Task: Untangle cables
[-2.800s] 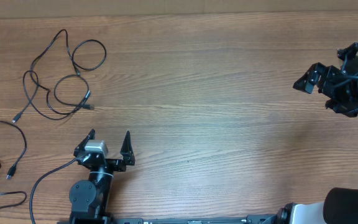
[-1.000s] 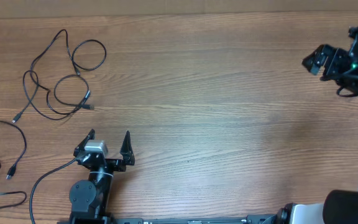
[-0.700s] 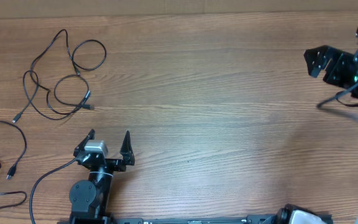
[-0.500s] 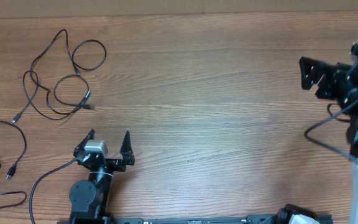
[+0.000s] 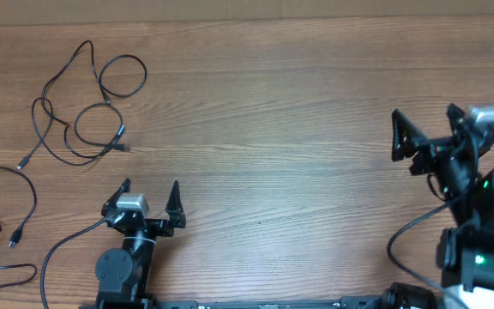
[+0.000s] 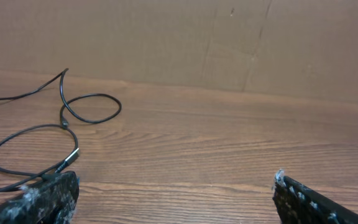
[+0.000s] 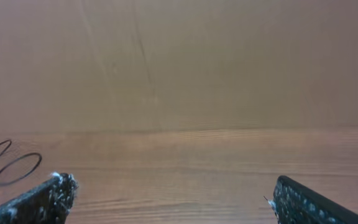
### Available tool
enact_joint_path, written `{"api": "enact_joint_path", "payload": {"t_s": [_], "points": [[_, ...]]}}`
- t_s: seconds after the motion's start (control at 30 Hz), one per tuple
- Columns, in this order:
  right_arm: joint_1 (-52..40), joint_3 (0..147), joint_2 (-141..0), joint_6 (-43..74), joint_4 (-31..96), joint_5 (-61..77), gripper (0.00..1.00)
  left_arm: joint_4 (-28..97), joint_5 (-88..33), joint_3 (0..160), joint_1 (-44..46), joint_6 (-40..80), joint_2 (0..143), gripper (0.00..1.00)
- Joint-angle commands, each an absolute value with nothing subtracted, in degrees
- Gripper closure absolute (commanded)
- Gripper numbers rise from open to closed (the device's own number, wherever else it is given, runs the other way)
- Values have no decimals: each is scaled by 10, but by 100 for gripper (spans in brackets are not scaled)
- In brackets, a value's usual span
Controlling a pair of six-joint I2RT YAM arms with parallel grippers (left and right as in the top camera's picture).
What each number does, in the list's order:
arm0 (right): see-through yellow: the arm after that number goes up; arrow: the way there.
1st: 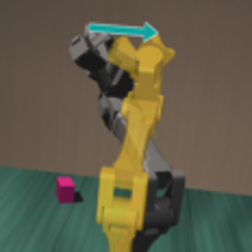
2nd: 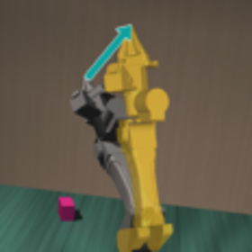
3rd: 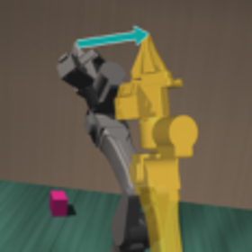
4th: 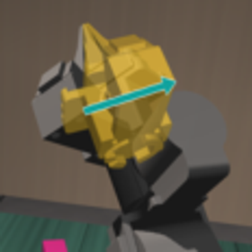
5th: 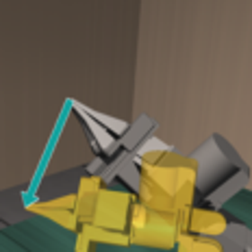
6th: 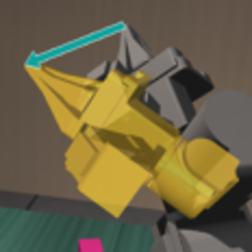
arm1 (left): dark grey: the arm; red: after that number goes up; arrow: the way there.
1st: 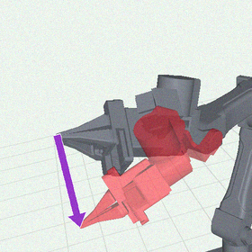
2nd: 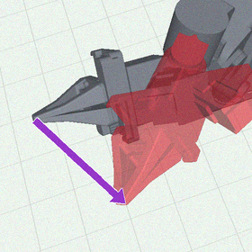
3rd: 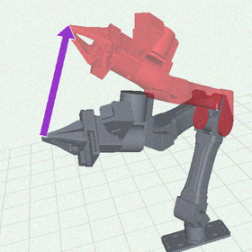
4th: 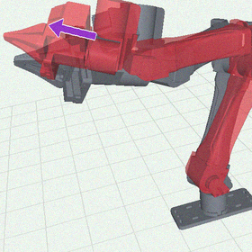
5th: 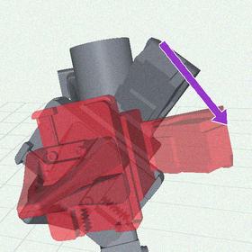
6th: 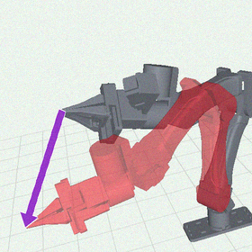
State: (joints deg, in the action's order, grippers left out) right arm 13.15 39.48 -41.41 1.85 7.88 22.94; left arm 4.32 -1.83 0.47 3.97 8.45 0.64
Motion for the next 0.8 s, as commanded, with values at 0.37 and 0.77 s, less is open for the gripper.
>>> {"api": "enact_joint_path", "payload": {"t_s": [0.37,0.77], "points": [[90,128,-244,81,-261,241,0,44,-15,3,33,79,2,0],[86,5,-164,94,-373,238,0,44,-15,3,33,79,2,0]]}}
